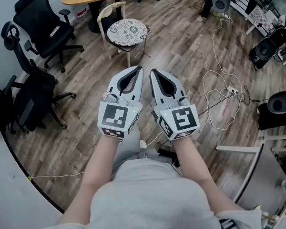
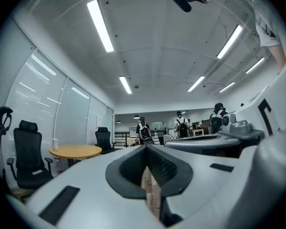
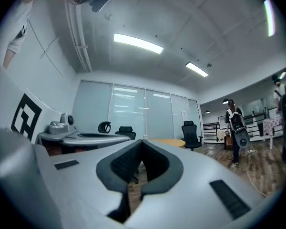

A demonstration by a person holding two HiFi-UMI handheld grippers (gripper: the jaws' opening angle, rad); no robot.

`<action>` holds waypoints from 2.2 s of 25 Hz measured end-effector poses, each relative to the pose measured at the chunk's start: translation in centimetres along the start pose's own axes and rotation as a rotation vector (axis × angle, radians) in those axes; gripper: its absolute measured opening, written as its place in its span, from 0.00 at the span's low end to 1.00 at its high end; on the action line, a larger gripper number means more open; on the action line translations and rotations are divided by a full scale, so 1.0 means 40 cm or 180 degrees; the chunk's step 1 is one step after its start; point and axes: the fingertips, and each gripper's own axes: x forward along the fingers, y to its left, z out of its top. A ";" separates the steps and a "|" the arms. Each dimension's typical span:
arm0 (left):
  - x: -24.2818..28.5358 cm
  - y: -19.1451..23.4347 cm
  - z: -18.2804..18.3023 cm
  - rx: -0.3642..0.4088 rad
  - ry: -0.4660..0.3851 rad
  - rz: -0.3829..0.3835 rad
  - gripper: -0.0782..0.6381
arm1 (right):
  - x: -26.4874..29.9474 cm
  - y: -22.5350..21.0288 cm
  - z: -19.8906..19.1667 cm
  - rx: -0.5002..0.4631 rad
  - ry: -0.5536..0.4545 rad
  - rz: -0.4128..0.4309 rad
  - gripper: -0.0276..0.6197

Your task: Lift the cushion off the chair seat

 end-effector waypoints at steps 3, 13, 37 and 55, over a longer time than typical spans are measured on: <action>0.027 0.012 -0.008 -0.0046 -0.0006 -0.0028 0.11 | 0.012 -0.016 0.005 0.0076 -0.0104 0.0046 0.08; 0.148 0.137 -0.037 -0.0232 0.0005 0.0056 0.11 | 0.157 -0.061 -0.025 -0.0020 0.0022 0.0139 0.08; 0.487 0.524 -0.111 -0.0409 0.0104 -0.0009 0.11 | 0.638 -0.233 -0.099 0.0028 0.0197 -0.0033 0.08; 0.700 0.682 -0.182 -0.0651 0.0195 0.0120 0.11 | 0.852 -0.398 -0.169 0.0136 0.0333 0.0007 0.08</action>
